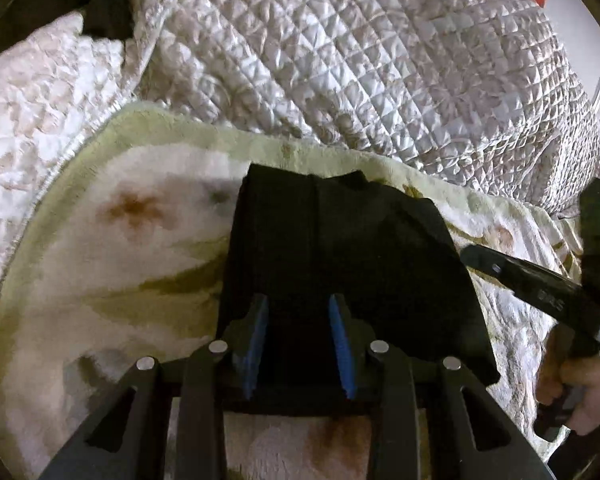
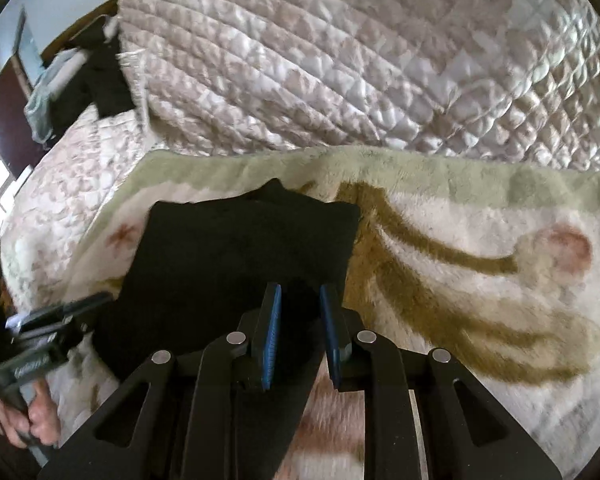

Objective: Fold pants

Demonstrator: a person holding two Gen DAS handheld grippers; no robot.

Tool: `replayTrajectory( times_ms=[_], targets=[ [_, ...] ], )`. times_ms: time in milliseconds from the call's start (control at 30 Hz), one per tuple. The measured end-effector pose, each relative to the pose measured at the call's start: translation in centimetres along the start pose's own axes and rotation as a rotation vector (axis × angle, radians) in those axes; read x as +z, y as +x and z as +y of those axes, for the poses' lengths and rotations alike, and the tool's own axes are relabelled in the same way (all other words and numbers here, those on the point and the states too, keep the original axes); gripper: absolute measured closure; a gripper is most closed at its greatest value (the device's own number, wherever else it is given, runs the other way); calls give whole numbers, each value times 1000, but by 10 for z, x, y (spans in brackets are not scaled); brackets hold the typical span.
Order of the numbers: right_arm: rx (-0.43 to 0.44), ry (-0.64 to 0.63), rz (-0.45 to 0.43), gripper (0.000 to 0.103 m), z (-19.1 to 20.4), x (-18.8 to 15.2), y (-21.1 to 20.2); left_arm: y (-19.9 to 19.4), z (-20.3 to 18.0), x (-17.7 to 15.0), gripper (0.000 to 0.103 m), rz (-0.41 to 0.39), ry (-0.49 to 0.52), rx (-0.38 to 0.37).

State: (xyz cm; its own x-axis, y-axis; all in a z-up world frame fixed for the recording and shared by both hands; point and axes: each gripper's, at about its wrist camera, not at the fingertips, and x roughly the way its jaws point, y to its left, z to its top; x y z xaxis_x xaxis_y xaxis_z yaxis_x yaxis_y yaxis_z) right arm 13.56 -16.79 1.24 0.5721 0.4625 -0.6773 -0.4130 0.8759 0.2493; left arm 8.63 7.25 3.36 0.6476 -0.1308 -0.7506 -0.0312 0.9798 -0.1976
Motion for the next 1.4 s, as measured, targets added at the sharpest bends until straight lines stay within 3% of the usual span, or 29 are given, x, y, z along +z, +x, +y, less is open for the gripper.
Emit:
replayTrajectory(
  times_ms=[133, 200, 300, 467, 600, 1000, 1400],
  targets=[
    [-6, -39, -26, 77, 15, -24, -35, -23, -14, -11, 68, -39, 51, 38],
    [-7, -52, -37, 66, 24, -38, -48, -34, -21, -18, 66, -52, 70, 45],
    [-14, -78, -51, 65, 37, -57, -63, -47, -26, -32, 56, -68, 65, 49],
    [-33, -106, -48, 65, 55, -85, -75, -57, -24, -58, 51, -65, 42, 70],
    [-48, -114, -24, 59, 61, -106, -72, -55, -21, -73, 50, -50, 39, 99],
    [-125, -121, 36, 58, 49, -126, -42, -30, -17, -90, 50, 7, 55, 152],
    [-127, -150, 12, 47, 52, -131, -37, -20, -20, -96, 40, 14, 80, 167]
  ],
)
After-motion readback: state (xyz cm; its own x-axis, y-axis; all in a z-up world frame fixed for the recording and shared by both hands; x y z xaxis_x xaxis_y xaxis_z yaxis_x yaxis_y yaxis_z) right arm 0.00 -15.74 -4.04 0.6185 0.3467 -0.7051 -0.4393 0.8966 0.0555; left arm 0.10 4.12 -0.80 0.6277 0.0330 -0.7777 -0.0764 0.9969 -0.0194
